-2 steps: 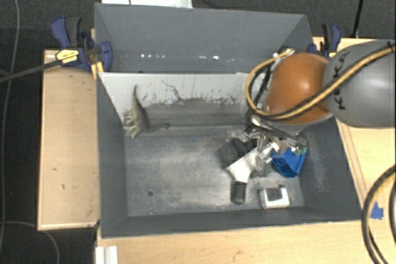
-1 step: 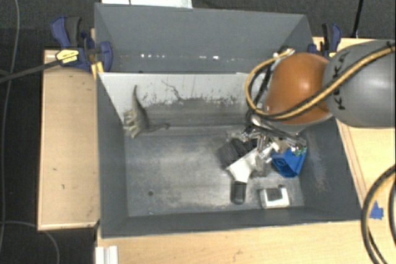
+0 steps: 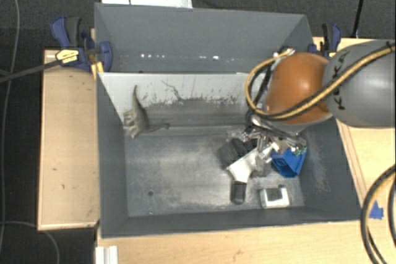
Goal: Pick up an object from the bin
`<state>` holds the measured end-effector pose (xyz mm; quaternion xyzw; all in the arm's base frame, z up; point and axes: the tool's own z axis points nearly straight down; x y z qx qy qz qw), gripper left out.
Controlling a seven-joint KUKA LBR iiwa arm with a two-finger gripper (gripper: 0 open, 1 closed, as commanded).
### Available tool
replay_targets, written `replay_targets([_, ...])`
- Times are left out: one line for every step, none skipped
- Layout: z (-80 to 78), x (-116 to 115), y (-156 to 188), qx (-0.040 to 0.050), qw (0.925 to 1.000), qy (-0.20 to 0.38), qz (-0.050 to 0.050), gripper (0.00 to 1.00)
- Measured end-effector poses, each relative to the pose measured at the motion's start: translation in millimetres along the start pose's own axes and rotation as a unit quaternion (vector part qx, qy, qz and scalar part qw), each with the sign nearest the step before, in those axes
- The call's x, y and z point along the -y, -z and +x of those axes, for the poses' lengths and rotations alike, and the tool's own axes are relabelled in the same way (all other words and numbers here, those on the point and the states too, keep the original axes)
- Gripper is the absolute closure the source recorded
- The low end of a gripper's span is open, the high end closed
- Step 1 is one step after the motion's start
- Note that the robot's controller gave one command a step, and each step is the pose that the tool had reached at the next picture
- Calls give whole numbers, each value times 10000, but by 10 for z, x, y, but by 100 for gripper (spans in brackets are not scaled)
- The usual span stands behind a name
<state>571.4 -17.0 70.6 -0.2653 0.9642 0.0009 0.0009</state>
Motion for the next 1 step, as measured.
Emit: replay_targets([0, 0, 0, -1, 10000, -13, -1, 100])
